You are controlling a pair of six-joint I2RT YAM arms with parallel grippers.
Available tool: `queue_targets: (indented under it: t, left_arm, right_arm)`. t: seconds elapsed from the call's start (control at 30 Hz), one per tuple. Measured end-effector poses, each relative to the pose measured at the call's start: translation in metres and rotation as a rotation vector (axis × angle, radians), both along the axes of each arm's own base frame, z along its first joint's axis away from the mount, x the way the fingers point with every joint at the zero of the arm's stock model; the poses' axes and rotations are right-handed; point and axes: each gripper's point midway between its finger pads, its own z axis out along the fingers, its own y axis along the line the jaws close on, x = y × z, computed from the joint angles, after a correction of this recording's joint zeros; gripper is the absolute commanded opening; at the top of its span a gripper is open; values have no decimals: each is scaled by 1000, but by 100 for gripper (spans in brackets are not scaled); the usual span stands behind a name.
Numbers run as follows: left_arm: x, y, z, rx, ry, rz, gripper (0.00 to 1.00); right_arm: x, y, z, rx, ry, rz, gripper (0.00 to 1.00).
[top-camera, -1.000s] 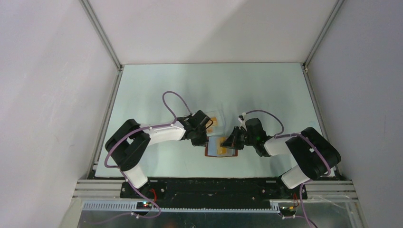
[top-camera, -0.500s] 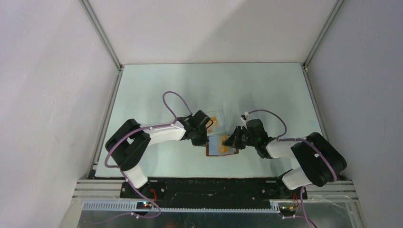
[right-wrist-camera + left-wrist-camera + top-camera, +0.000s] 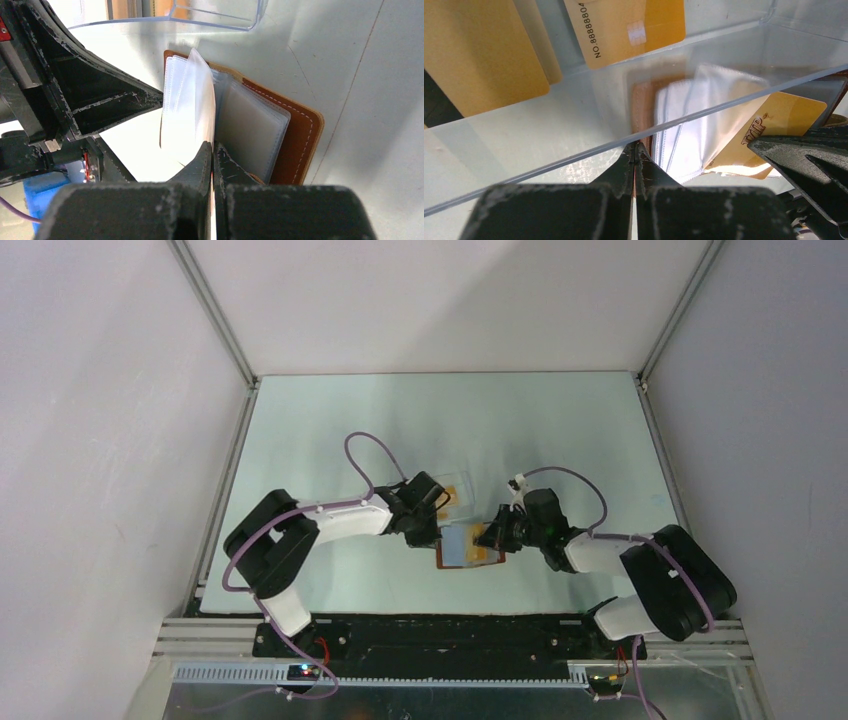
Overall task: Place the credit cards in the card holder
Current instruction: Insert the credit card into the card holder.
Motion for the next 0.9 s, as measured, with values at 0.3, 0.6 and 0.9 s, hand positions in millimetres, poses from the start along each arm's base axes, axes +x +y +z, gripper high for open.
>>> queue_targets:
  t: [0.3,0.6,0.9]
  left_arm:
    - [0,-6,0,-16,8,-10,0]
    - [-1,-7,0,-21,9,-15,0]
    - [-3,-9,0,-29,15,-21,0]
  right_arm:
    - [-2,-6,2,-56,-52,57,0]
    - [-4,-10,7,-86,-98,98,0]
    - [3,-19,10,-81,-92,61,0]
